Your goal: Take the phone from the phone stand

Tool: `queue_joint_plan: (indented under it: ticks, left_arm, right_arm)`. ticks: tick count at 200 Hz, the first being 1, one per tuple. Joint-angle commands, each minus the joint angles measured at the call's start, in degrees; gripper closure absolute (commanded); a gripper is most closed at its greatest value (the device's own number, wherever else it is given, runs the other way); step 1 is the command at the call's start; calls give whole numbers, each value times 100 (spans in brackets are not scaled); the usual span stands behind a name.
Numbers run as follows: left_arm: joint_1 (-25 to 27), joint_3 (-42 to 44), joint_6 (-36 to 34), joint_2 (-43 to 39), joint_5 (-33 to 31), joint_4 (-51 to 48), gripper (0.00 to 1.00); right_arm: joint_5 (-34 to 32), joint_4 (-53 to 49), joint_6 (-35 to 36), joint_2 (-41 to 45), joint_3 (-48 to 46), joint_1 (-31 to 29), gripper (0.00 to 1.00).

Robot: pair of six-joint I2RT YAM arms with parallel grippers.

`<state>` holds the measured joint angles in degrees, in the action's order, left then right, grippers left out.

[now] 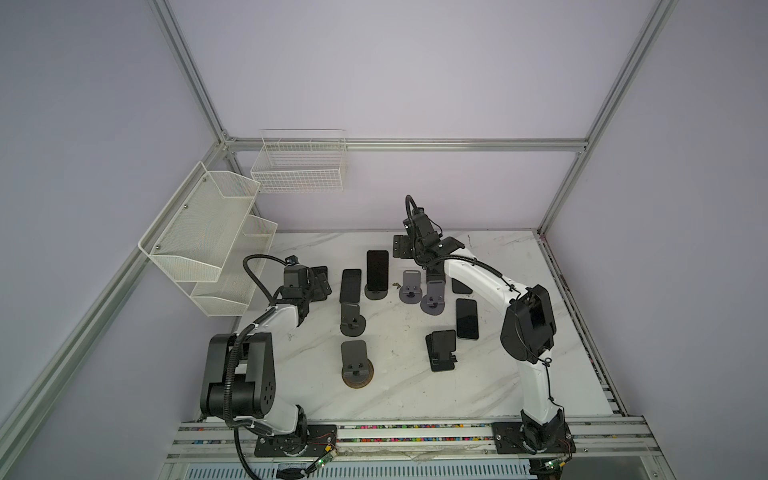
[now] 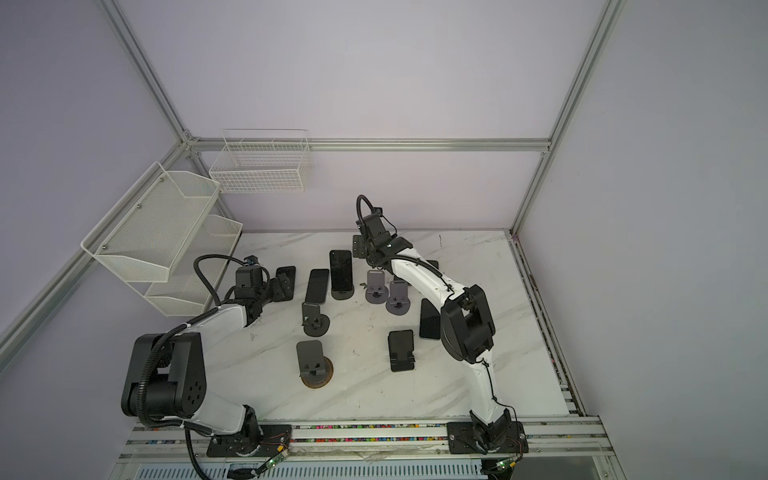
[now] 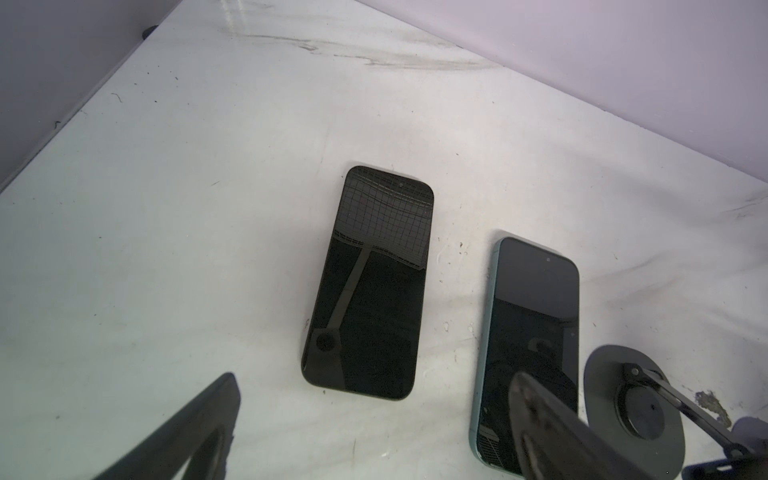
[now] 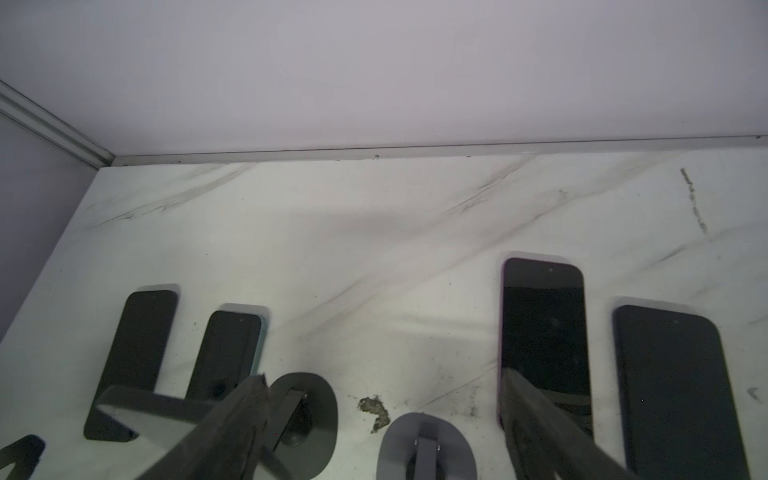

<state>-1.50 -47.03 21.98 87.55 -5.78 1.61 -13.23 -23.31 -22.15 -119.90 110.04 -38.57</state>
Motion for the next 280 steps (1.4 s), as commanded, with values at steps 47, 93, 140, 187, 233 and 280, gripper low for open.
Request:
queue_joint_plan:
  ticks: [47, 93, 140, 187, 233, 280]
  left_arm:
    - [-44, 202, 87, -194, -63, 185, 0]
    - [-44, 199, 107, -211, -99, 182, 0]
    - [-44, 98, 96, -108, -62, 98, 0]
    - [-44, 112, 96, -114, -63, 115, 0]
    - [-43, 71, 87, -84, -46, 86, 0]
    - [-44, 77, 79, -72, -33, 98, 1]
  right_arm:
    - [-238, 219, -758, 19, -144, -489, 11]
    - [-266, 367, -845, -45, -125, -669, 11]
    - [-524, 230, -993, -620, 293, -840, 10]
    - [-859, 454, -818, -916, 415, -1008, 9]
    - [-1696, 160, -791, -1465, 996, -1143, 9]
    - [-2423, -86, -899, -1882, 1527, -1344, 14]
